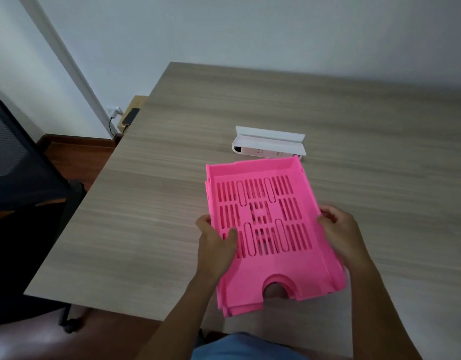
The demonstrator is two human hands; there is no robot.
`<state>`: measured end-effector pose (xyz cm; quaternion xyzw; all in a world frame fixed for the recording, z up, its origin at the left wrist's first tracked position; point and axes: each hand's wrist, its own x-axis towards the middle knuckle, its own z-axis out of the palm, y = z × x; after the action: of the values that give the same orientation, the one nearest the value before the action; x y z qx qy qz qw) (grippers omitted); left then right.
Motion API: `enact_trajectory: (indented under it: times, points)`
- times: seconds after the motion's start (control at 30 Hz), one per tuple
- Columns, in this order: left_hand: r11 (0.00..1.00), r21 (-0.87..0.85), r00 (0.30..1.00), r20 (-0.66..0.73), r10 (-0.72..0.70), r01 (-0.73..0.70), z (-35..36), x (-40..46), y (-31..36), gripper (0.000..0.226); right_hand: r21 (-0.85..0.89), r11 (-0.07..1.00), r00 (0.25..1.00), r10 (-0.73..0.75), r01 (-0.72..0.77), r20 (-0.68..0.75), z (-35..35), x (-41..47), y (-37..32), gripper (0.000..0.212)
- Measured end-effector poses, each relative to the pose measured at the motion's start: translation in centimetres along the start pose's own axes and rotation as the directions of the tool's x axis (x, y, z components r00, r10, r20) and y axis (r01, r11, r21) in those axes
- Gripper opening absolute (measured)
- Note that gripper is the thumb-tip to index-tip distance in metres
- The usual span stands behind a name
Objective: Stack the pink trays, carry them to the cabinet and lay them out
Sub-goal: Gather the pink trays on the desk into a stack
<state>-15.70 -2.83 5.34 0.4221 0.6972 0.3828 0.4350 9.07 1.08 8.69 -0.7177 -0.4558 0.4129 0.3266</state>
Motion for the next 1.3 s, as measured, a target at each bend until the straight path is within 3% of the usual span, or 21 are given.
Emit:
enact_trajectory:
  times: [0.23, 0.4, 0.67, 0.87, 1.1, 1.3]
  points:
    - [1.0, -0.025, 1.0, 0.002, -0.004, 0.004, -0.6, 0.1, -0.4, 0.035, 0.014, 0.998, 0.998, 0.053, -0.054, 0.038, 0.4, 0.7, 1.2, 0.026]
    - [0.999, -0.034, 0.997, 0.082, -0.01, 0.013, -1.7, 0.6, -0.4, 0.035, 0.066, 0.995, 0.996, 0.073, -0.076, 0.047, 1.1, 0.7, 1.7, 0.014]
    - [0.999, -0.039, 0.994, 0.103, 0.02, -0.016, -1.5, 0.3, 0.2, 0.033, 0.015, 0.997, 0.994, 0.073, -0.074, 0.081, 1.1, 0.5, 1.3, 0.028]
    - [0.998, -0.06, 0.995, 0.102, 0.01, -0.004, -0.5, 0.0, -0.1, 0.052, 0.035, 0.991, 0.981, 0.12, -0.127, 0.154, 0.5, 1.9, 1.2, 0.026]
    - [0.998, -0.065, 0.994, 0.109, 0.021, -0.014, 0.2, -1.1, -1.0, 0.052, 0.08, 0.981, 0.967, 0.161, -0.179, 0.197, 0.3, 3.1, 1.1, 0.025]
    - [0.981, -0.148, 0.987, 0.119, -0.11, 0.128, -1.2, 0.9, -0.8, 0.045, 0.232, 0.932, 0.946, 0.225, -0.278, 0.232, 1.5, 2.3, 1.8, 0.024]
